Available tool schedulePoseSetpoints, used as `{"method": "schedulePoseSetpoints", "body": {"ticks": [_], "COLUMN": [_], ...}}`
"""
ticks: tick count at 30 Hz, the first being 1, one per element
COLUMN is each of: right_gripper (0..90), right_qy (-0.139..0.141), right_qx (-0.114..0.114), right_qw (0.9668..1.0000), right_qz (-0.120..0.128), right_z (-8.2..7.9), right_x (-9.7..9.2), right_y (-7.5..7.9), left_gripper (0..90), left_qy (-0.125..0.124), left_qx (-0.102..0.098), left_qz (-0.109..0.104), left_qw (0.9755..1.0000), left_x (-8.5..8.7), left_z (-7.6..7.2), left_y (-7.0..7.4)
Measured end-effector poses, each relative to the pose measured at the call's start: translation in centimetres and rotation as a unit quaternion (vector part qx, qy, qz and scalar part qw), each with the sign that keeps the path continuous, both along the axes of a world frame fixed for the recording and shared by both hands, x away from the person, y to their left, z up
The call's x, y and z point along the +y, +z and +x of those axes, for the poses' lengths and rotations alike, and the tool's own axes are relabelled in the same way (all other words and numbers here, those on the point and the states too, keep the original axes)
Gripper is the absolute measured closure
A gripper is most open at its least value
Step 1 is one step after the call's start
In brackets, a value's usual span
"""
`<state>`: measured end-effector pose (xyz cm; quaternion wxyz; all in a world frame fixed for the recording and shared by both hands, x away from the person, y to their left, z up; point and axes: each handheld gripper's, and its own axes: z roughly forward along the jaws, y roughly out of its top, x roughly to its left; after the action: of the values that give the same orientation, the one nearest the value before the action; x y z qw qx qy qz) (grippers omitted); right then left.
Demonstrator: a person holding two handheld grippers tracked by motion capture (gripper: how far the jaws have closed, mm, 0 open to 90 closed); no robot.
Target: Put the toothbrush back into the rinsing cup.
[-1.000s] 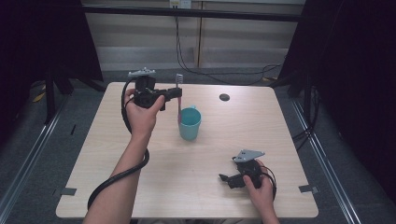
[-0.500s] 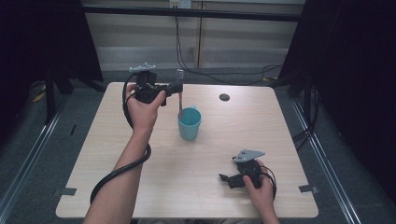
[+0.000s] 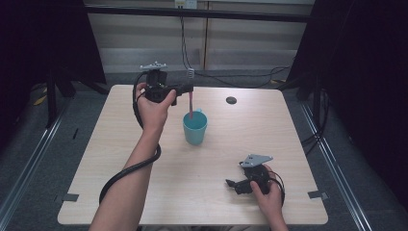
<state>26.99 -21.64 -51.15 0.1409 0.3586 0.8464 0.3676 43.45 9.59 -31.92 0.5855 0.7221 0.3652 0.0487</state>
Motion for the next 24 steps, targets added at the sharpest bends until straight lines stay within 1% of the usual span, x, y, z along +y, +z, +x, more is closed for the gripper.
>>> {"method": "schedulePoseSetpoints", "body": {"ticks": [2, 4, 8, 17, 19, 21, 24], "right_gripper": [11.9, 11.9, 11.9, 11.9, 11.9, 11.9, 11.9], "right_qy": [0.0, 0.0, 0.0, 0.002, 0.003, 0.004, 0.004], "right_qx": [0.0, 0.0, 0.0, -0.001, 0.0, 0.0, 0.0], "right_qw": [1.0, 1.0, 1.0, 1.0, 1.0, 1.0, 1.0], "right_qz": [0.0, 0.0, 0.0, -0.001, -0.001, -0.001, -0.001], "right_z": [0.0, 0.0, 0.0, 0.0, 0.0, 0.0, 0.0], "right_x": [0.0, 0.0, 0.0, 0.0, 0.0, 0.0, 0.0], "right_y": [0.0, 0.0, 0.0, 0.0, 0.0, 0.0, 0.0], "left_gripper": [82.5, 82.5, 82.5, 82.4, 82.4, 82.4, 82.4], "left_qy": [-0.001, 0.0, 0.004, 0.014, 0.015, 0.016, 0.016], "left_qx": [0.002, 0.004, 0.007, 0.017, 0.019, 0.021, 0.024], "left_qz": [-0.003, 0.002, 0.003, -0.002, 0.003, 0.001, 0.003], "left_qw": [1.0, 1.0, 1.0, 0.9998, 0.9997, 0.9996, 0.9996], "left_x": [-0.3, -0.5, -0.8, -1.0, -1.0, -1.0, -1.1], "left_z": [0.1, 0.3, 0.4, 0.4, 0.5, 0.5, 0.5], "left_y": [-0.4, -0.8, -1.8, -3.7, -4.0, -4.3, -4.7]}}
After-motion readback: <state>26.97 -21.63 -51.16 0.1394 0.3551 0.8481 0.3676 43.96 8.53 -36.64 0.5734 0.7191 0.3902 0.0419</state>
